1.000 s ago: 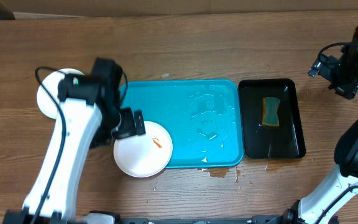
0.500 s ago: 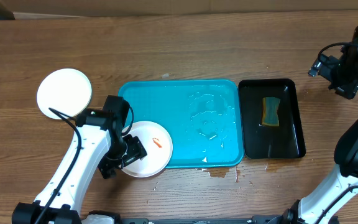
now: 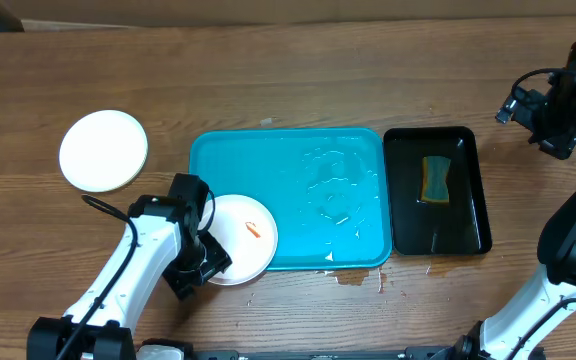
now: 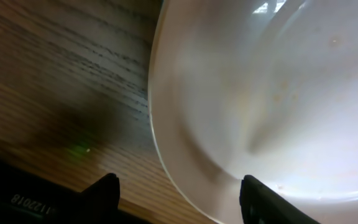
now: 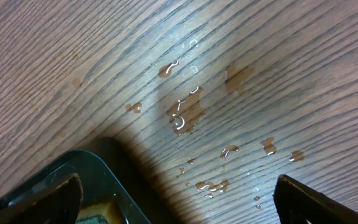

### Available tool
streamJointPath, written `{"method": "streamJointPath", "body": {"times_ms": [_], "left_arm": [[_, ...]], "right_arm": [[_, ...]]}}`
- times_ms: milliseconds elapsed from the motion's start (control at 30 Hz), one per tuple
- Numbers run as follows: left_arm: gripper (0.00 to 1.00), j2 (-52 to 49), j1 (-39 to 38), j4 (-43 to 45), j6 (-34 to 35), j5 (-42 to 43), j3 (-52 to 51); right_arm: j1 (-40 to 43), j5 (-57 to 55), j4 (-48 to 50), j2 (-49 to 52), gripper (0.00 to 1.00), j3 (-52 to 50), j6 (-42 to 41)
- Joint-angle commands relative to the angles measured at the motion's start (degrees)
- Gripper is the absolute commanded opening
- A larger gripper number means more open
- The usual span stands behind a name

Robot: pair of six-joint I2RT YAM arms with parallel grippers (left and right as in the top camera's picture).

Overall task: Clean dirty plates on tray and stack at the side
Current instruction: 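Grasp the lower white plate rim with the left gripper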

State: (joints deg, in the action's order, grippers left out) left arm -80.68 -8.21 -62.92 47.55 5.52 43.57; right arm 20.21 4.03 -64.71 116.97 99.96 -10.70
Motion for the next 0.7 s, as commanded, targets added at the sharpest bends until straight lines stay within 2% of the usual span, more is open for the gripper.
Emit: {"method": "streamJointPath", "body": {"times_ms": [0,200,333,433,667], "left_arm": [[0.59,0.33,0.31,0.59,1.33,0.68,-0.46],[0.45,0.33,0.28,0.94,1.33,0.52,-0.46],[0.44,0.33,0.28,0.98,1.29,0.5,-0.46],[0.32,0.33,0.26,0.07,1.31,0.57,-0.46],[0.3,0.33,0.26,-1.16,1.31,1.62,-0.46]], "right_arm": [[0.07,-0.37,0.17,-0.57,1.0,0.92,-0.37],[0.07,-0.35,0.17,-0.57,1.0,0.92,-0.37],[0.07,-0.35,0.17,-0.57,1.0,0.92,-0.37],[0.07,-0.37,0.17,-0.55,1.0,0.92,-0.37],[0.07,-0.35,0.17,-0.57,1.0,0.92,-0.37]]}}
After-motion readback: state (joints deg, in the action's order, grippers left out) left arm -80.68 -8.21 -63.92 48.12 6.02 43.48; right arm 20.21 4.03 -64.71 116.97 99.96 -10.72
